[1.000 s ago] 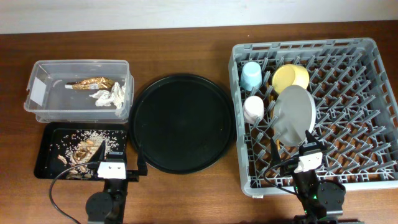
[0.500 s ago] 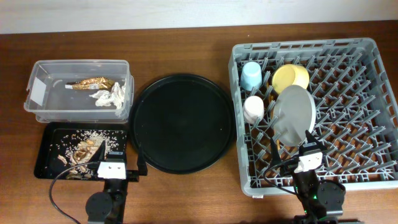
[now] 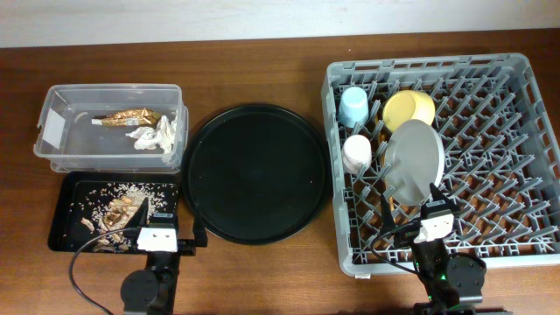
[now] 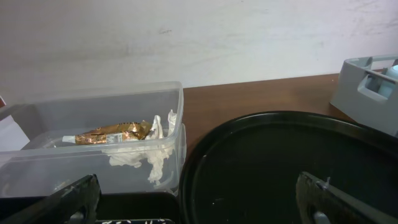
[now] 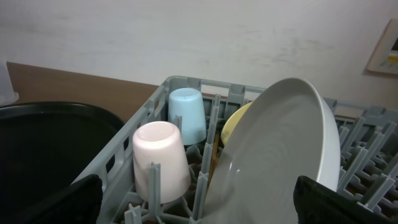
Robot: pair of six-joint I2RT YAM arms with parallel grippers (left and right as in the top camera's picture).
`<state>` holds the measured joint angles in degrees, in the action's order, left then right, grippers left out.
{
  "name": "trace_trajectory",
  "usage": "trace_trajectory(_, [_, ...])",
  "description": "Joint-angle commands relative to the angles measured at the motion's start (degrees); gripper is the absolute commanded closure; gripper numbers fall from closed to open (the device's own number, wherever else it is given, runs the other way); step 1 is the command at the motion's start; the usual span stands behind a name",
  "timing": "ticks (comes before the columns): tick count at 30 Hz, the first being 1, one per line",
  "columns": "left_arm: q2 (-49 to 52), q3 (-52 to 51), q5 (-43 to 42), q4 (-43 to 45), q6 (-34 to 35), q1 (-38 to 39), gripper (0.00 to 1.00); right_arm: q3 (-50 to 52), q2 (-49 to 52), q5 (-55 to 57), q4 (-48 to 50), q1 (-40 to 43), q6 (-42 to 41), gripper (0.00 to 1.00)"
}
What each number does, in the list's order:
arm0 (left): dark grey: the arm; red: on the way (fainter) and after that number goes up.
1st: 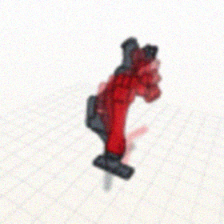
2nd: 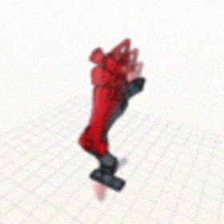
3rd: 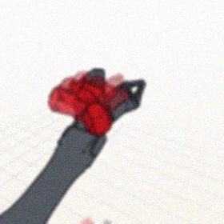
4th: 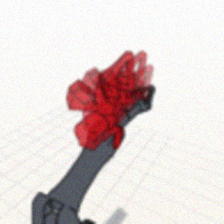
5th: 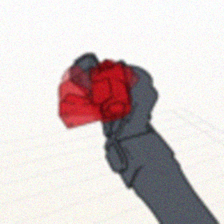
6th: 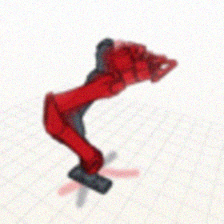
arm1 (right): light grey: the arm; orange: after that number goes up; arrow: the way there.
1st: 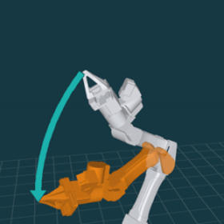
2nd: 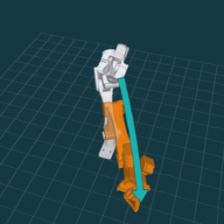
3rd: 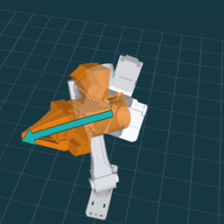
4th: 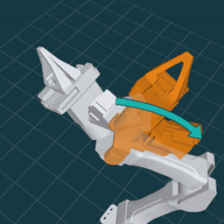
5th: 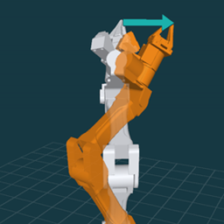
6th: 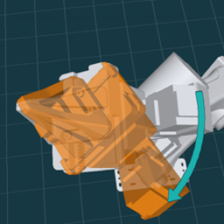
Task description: Sort waste into correct bins and load items into the dishwasher rack
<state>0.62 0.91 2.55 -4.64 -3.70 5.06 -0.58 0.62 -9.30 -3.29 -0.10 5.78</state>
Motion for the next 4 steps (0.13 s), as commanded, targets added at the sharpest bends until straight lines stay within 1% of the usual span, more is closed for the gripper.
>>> trace_trajectory(1, [-0.33,-0.39,-0.35,0.0,-1.11,-0.35,0.01,0.26,-0.33,0.76,-0.42,-0.26,-0.68,0.01])
trace_trajectory(4, [-0.33,-0.39,-0.35,0.0,-1.11,-0.35,0.01,0.26,-0.33,0.76,-0.42,-0.26,-0.68,0.02])
